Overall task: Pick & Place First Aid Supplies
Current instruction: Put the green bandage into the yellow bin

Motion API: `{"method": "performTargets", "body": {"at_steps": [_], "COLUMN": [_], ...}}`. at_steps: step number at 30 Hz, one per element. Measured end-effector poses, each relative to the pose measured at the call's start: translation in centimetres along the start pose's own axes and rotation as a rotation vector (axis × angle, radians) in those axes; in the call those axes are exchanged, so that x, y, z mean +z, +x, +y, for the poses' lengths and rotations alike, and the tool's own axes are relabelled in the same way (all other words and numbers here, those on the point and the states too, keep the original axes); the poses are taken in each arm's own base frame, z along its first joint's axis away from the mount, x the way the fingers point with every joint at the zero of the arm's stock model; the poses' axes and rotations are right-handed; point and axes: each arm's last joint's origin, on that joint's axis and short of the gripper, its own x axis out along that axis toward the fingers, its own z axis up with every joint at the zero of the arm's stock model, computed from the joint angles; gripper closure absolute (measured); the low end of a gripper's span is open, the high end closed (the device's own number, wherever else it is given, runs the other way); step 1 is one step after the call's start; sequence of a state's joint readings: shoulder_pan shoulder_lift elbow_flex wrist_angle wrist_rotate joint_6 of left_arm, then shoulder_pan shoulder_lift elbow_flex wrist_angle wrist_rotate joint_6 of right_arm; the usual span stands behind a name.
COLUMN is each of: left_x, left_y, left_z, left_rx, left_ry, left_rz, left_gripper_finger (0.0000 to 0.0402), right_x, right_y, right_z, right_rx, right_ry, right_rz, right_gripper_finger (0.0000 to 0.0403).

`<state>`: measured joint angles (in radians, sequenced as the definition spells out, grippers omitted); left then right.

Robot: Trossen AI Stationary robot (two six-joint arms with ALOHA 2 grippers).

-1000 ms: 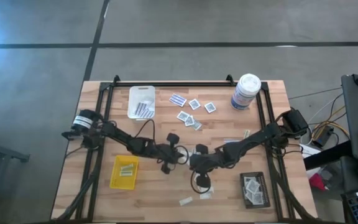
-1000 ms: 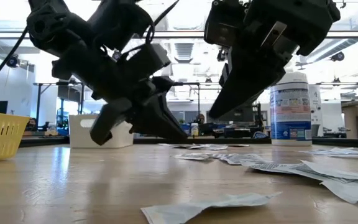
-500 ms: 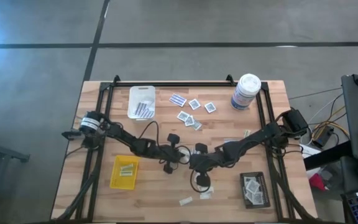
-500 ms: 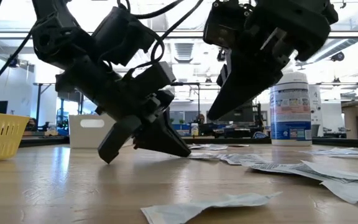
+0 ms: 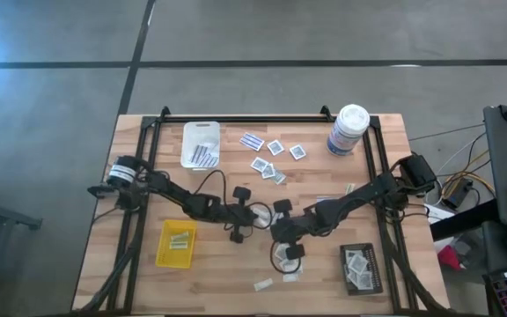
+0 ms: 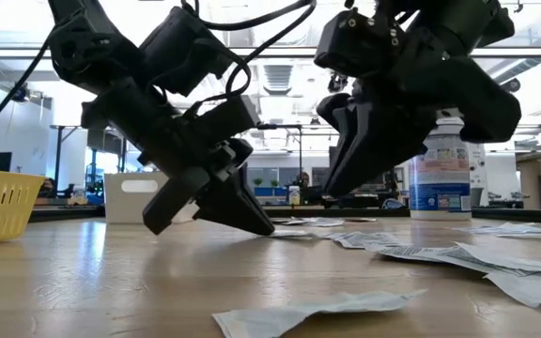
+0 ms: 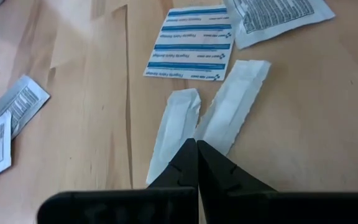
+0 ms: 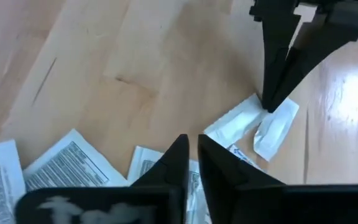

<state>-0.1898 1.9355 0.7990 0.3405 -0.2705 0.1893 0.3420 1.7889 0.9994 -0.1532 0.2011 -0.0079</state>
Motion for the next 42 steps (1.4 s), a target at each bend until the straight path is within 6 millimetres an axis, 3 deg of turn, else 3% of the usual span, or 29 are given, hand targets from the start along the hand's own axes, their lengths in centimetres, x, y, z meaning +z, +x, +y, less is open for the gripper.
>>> {"method": "performTargets", "body": {"at_steps": [5, 11, 19, 30, 42], "left_x": [0.0, 0.0, -0.1, -0.1, -0.3], "left_y": [0.0, 0.0, 0.0, 0.0, 0.0], "left_z": [0.0, 0.0, -0.1, -0.1, -0.2], "left_rx": [-0.006, -0.011, -0.018, -0.022, -0.068], "left_ry": [-0.008, -0.009, -0.015, -0.018, -0.104], "left_rz": [0.001, 0.002, 0.003, 0.003, 0.021], "left_gripper_finger": [0.0402, 0.0402, 0.0402, 0.0402, 0.0402], "right_x": [0.2, -0.5, -0.5, -1.5, -1.0], "right_y": [0.1, 2.4, 2.7, 4.8, 5.6], "right_z": [0.0, 0.3, 0.4, 0.7, 0.5], "right_rx": [-0.014, -0.072, -0.112, -0.202, -0.289], "right_ry": [-0.107, -0.212, -0.218, -0.276, -0.336], "right_rz": [-0.022, 0.012, 0.018, 0.076, 0.11], "right_gripper_finger": [0.0323, 0.0301, 0.0301, 0.0298, 0.0308]}}
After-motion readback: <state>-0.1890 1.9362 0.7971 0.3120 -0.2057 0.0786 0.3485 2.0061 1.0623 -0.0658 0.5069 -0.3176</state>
